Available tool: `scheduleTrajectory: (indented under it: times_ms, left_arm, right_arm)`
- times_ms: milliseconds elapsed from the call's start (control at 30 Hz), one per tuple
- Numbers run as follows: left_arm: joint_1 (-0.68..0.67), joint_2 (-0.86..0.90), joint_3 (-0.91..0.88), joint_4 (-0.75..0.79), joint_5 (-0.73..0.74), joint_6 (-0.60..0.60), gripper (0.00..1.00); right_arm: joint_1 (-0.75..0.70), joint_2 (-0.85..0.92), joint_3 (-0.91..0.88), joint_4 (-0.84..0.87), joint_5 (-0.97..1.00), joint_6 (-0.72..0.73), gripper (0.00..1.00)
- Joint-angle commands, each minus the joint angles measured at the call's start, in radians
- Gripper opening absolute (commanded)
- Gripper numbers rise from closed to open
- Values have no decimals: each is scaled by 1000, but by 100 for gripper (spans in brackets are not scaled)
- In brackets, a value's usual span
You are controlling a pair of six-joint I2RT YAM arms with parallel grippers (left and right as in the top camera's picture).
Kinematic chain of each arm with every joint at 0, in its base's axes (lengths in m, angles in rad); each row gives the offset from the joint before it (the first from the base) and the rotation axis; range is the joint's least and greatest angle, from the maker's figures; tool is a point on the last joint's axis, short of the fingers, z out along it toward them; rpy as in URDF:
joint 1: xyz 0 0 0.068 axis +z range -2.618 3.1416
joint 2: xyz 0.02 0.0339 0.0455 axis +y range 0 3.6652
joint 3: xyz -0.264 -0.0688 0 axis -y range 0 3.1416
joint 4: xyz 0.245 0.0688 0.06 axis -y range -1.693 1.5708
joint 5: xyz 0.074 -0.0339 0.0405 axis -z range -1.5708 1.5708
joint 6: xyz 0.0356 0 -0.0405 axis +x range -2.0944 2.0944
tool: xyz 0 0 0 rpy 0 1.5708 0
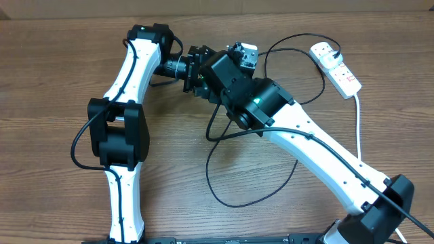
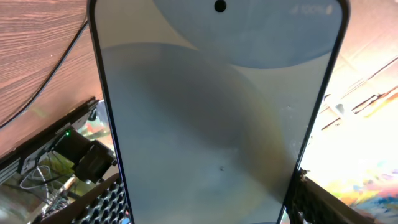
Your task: Plug charger to phone and switch on socket
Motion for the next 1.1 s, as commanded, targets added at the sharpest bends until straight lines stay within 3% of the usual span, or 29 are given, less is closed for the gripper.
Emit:
scheduleTrajectory:
  times_ms: [0,267,400,633,867,1067]
  left_arm:
    - [-1,-1,30,-3,35,-11,69]
    - [-1,-1,30,-2,35,-22,69]
    - [-1,-1,30,-2,5,-32,69]
    - [0,-1,30,-2,-2,-33,69]
    - [0,-1,30,-2,-2,-33,70]
    - [0,-1,30,-2,-2,-33,70]
  right_arm:
    - [3,9,20,10,75,42,73]
    - [3,10,20,16,67,74,60]
    - [3,10,20,31,2,18,51]
    - [3,10,20,28,-27,-21,44]
    - [3,13,20,27,-47,-20,43]
    - [3,29,20,19,-65,-24,35]
